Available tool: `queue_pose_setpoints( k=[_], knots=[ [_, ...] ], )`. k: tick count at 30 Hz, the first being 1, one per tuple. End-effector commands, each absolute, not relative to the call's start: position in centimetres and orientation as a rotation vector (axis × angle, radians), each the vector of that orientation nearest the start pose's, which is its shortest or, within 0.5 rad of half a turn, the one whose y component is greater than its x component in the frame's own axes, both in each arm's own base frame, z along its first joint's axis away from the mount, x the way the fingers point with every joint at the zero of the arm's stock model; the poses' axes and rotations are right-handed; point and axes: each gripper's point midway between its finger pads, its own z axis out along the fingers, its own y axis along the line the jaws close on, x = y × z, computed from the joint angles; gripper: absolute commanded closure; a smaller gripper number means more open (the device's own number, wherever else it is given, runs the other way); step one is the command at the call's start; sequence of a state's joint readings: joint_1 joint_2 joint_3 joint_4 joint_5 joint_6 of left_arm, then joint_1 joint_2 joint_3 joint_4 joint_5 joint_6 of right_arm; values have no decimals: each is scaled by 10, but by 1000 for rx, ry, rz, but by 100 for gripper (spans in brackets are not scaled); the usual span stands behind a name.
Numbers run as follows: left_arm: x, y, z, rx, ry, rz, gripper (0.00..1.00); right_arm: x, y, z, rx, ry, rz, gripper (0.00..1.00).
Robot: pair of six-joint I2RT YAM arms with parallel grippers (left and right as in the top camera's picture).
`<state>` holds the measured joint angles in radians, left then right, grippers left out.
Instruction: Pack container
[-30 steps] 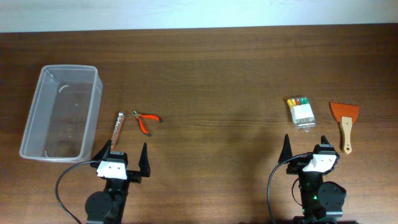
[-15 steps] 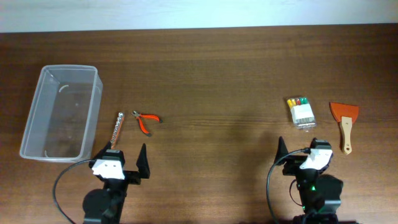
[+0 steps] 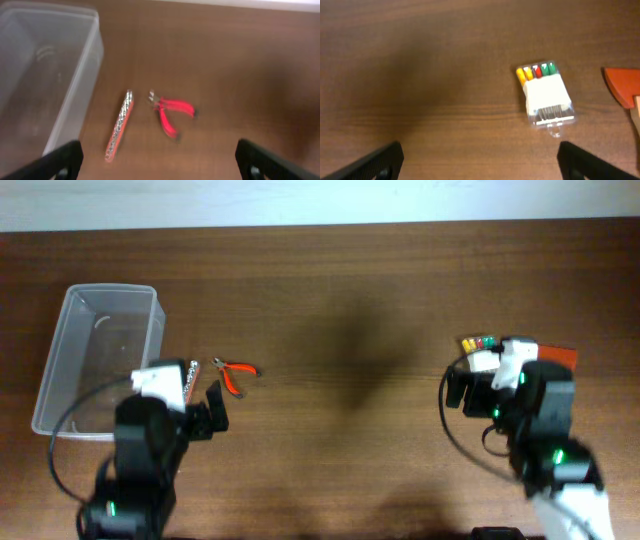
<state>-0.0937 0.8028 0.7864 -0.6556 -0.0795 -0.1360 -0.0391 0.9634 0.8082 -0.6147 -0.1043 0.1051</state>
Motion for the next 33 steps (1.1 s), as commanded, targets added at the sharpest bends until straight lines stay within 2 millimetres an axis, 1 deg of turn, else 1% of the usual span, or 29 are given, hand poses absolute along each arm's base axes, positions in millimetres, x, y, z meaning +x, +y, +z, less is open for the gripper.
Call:
queue_pose_setpoints(
  k=[1, 4, 7, 9, 11, 12, 13, 15, 16, 17, 18, 20, 22, 24, 25, 27, 28, 29, 33],
  knots=[
    [290, -6, 222, -142, 2388, -18, 1, 311, 12, 210, 117, 2415, 191, 1],
    [290, -9, 223, -153, 2542, -66, 1, 311, 12, 219, 120, 2513, 189, 1],
    [289, -12, 225, -166, 2644, -105, 1, 312, 12, 230, 19, 2567, 159, 1],
    [292, -12, 226, -172, 2668, -120, 1, 312, 12, 237, -68, 2576, 136, 1],
    [296, -9, 229, -188, 2660, -116, 1, 314, 16, 244, -84, 2561, 163, 1],
    [298, -5, 230, -228, 2648, -108, 1, 314, 17, 246, -89, 2556, 172, 1],
    [300, 4, 231, -341, 2628, -97, 1, 314, 20, 247, -117, 2552, 178, 1],
    [294, 33, 229, -701, 2569, -42, 1, 312, 27, 245, -200, 2558, 179, 1],
    [287, 51, 227, -913, 2520, -1, 1, 311, 29, 243, -217, 2564, 180, 1],
    [274, 74, 223, -1190, 2430, 41, 1, 309, 33, 240, -236, 2580, 188, 1],
    [268, 88, 221, -1353, 2359, 47, 1, 308, 37, 237, -250, 2592, 194, 1],
    [261, 109, 218, -1567, 2242, 9, 1, 307, 43, 230, -277, 2621, 201, 2],
    [264, 125, 217, -1706, 2131, -93, 1, 307, 47, 224, -293, 2646, 209, 1],
    [262, 136, 217, -1780, 2075, -158, 1, 308, 48, 218, -299, 2671, 214, 1],
    [258, 143, 216, -1804, 2054, -145, 1, 308, 48, 215, -299, 2681, 215, 1],
    [245, 163, 214, -1867, 1997, -59, 1, 308, 48, 211, -298, 2700, 217, 1],
    [240, 170, 213, -1888, 1978, -32, 1, 309, 48, 210, -298, 2704, 218, 1],
    [237, 175, 211, -1912, 1963, -16, 4, 309, 48, 209, -298, 2707, 218, 1],
    [228, 181, 196, -2030, 1956, -15, 4, 311, 48, 207, -298, 2711, 219, 1]
  ],
)
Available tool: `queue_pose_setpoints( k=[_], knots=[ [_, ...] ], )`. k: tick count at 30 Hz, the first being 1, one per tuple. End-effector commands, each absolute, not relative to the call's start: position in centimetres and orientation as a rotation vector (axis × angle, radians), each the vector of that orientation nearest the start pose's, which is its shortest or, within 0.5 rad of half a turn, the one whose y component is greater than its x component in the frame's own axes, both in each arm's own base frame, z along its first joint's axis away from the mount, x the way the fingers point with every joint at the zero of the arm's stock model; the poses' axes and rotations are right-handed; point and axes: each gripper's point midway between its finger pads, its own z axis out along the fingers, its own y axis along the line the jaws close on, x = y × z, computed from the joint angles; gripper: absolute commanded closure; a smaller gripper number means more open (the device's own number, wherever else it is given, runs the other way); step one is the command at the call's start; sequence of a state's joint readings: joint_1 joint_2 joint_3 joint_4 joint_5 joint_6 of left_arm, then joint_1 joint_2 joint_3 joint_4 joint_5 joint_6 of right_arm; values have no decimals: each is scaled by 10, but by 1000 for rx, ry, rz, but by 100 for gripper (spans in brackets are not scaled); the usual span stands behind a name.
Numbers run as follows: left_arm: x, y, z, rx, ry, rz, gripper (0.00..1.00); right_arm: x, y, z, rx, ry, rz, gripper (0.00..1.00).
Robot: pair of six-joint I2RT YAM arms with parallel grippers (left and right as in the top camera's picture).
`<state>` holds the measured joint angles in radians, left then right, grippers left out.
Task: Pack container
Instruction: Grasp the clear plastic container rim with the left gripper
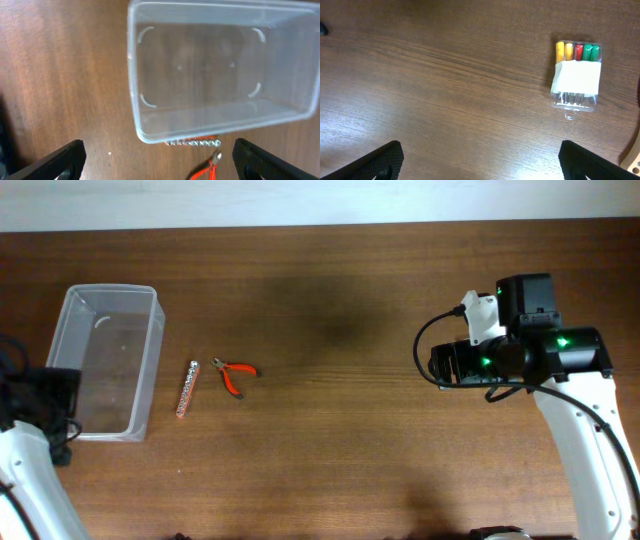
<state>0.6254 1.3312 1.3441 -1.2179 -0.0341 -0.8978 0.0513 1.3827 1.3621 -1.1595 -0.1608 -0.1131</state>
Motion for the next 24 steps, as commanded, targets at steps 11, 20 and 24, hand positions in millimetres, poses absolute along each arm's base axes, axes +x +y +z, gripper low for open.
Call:
queue_pose_setpoints(
  k=[11, 20, 24],
  knots=[
    [231, 185, 106, -2321, 2146, 71, 4, 312, 48, 207, -299, 2706, 218, 1],
    [233, 193, 73, -2369, 2199, 146, 9, 312, 45, 207, -293, 2711, 192, 1],
    [231, 210, 71, -2331, 2169, 267, 16, 312, 45, 207, -293, 2710, 192, 1]
  ],
)
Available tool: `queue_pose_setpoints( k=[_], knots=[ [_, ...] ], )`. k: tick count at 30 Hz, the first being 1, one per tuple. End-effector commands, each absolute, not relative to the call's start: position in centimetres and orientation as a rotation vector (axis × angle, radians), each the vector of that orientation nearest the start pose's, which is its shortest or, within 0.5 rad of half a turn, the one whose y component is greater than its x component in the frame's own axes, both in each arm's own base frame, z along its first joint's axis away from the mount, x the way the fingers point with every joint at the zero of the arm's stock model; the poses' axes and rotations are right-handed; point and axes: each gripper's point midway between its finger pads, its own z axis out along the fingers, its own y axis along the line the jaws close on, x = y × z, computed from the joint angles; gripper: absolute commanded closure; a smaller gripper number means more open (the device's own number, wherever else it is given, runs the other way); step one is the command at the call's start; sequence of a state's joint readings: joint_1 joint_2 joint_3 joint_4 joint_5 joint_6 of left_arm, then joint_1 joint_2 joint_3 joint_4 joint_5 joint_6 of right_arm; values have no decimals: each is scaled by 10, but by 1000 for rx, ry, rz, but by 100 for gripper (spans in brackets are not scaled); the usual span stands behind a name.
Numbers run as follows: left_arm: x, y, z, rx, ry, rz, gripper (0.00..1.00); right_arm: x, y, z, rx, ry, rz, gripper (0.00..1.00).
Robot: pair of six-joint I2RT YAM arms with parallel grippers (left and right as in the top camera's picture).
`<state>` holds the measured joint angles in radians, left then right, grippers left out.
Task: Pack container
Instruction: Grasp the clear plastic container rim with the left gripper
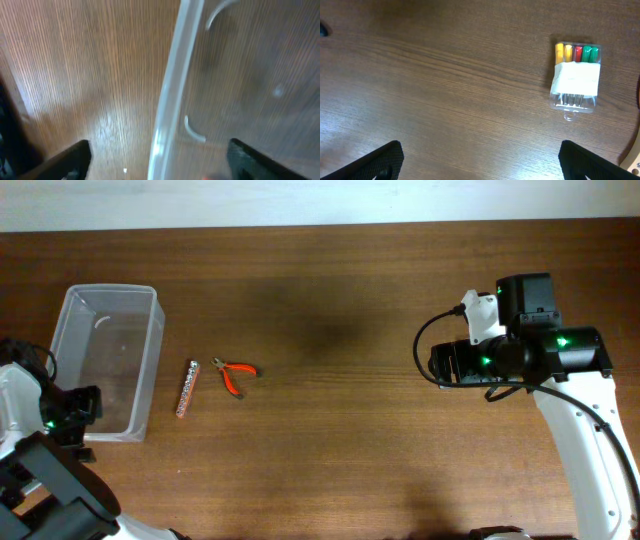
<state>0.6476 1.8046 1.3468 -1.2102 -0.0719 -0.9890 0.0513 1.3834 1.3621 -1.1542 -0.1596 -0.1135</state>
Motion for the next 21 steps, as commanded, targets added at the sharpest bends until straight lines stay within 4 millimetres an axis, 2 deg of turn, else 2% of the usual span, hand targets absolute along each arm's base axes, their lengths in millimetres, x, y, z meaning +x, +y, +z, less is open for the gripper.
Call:
queue_pose_setpoints(
  k=[1, 12, 21],
  knots=[
    [233, 212, 71, -2324, 2160, 274, 16, 312, 45, 207, -293, 2711, 192, 1],
    [245, 222, 69, -2279, 2114, 256, 16, 312, 45, 207, -293, 2710, 192, 1],
    [241, 219, 47, -2286, 2128, 262, 15, 312, 45, 207, -293, 2711, 193, 2]
  ],
)
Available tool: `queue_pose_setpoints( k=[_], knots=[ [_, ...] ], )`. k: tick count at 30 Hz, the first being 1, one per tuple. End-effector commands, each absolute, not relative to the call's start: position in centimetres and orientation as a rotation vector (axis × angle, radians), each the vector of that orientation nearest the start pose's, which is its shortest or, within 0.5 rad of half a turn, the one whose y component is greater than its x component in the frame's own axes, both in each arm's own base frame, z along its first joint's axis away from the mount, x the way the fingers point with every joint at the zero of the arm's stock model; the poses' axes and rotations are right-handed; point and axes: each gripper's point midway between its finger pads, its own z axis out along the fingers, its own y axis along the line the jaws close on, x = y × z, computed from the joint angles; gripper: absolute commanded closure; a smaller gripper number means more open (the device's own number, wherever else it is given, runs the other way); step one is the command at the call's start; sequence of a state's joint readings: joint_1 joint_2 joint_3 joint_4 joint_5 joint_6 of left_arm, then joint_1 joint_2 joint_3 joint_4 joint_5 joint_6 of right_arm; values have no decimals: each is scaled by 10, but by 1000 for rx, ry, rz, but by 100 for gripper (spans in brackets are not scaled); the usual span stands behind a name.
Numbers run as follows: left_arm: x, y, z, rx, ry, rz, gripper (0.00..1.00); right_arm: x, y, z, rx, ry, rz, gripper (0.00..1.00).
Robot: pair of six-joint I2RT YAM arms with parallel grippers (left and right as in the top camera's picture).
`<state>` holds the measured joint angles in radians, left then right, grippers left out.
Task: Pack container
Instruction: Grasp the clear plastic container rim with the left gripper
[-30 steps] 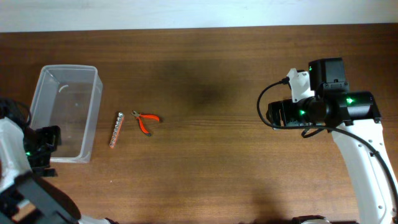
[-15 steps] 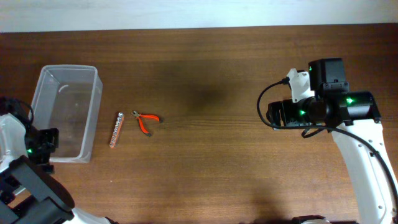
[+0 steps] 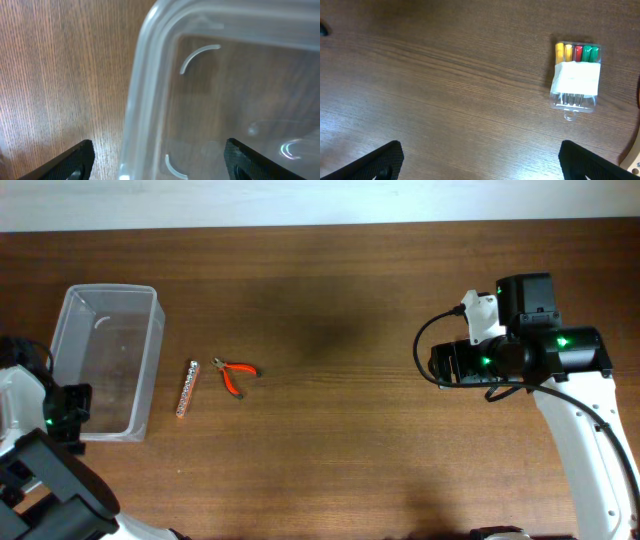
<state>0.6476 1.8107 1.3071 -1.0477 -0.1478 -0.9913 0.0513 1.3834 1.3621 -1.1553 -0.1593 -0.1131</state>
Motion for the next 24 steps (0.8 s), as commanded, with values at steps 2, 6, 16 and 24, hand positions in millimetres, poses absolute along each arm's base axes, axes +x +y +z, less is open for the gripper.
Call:
queue_pose_setpoints(
  k=[2, 6, 16, 24],
  knots=[
    [239, 217, 44, -2291, 2133, 263, 15, 312, 45, 207, -293, 2711, 193, 1],
    [238, 215, 43, -2295, 2138, 260, 15, 311, 45, 206, -293, 2713, 193, 1],
    [236, 212, 41, -2303, 2148, 252, 52, 309, 45, 205, -293, 2723, 194, 1],
    [230, 208, 35, -2316, 2163, 259, 76, 309, 45, 205, -293, 2723, 194, 1]
  ],
)
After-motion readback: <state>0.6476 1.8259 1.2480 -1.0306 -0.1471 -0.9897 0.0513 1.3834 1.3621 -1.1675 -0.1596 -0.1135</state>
